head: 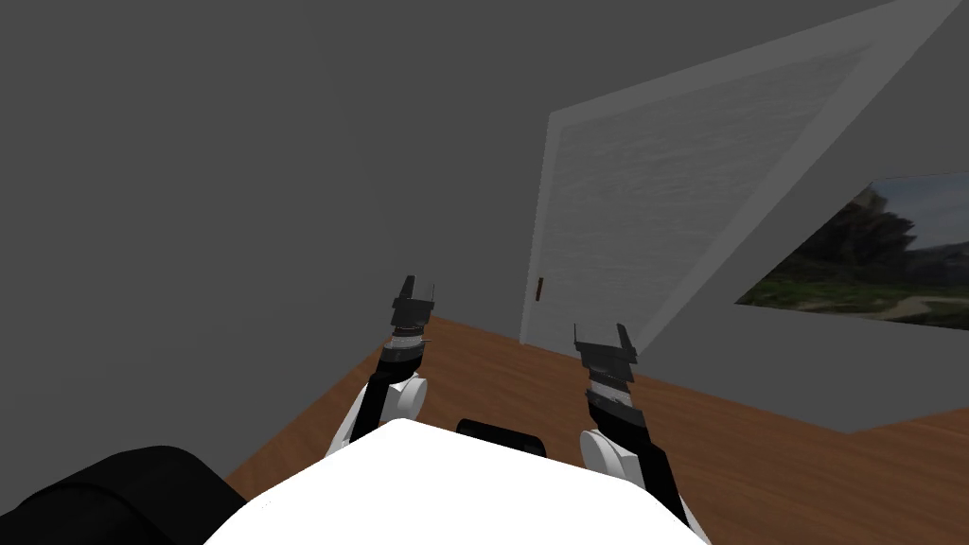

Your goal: Pull the door open

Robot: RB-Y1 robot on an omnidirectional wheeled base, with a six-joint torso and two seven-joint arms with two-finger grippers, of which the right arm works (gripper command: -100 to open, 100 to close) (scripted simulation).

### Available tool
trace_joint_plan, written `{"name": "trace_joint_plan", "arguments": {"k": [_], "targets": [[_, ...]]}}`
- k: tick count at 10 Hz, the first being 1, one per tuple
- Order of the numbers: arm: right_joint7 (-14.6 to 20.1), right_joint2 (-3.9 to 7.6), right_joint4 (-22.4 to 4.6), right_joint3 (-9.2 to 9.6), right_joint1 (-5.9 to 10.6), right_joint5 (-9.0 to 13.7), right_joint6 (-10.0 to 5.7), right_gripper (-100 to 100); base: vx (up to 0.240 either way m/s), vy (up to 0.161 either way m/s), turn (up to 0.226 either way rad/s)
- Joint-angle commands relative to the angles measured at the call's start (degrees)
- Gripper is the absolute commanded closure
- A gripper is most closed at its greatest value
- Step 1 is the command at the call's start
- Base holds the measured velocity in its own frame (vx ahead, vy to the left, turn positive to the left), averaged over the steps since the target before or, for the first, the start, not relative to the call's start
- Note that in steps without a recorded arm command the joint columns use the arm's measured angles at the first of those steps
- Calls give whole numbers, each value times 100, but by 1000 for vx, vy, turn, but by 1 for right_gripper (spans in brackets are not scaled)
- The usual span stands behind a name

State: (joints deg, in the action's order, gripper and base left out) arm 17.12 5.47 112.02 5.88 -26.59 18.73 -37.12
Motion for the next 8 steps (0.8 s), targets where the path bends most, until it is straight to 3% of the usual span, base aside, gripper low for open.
{"name": "trace_joint_plan", "arguments": {"k": [1, 8], "targets": [[204, 67, -169, 32, 41, 131, -41, -100, 93, -2, 42], [1037, 292, -997, 260, 219, 670, -298, -100, 100, -4, 42]]}}
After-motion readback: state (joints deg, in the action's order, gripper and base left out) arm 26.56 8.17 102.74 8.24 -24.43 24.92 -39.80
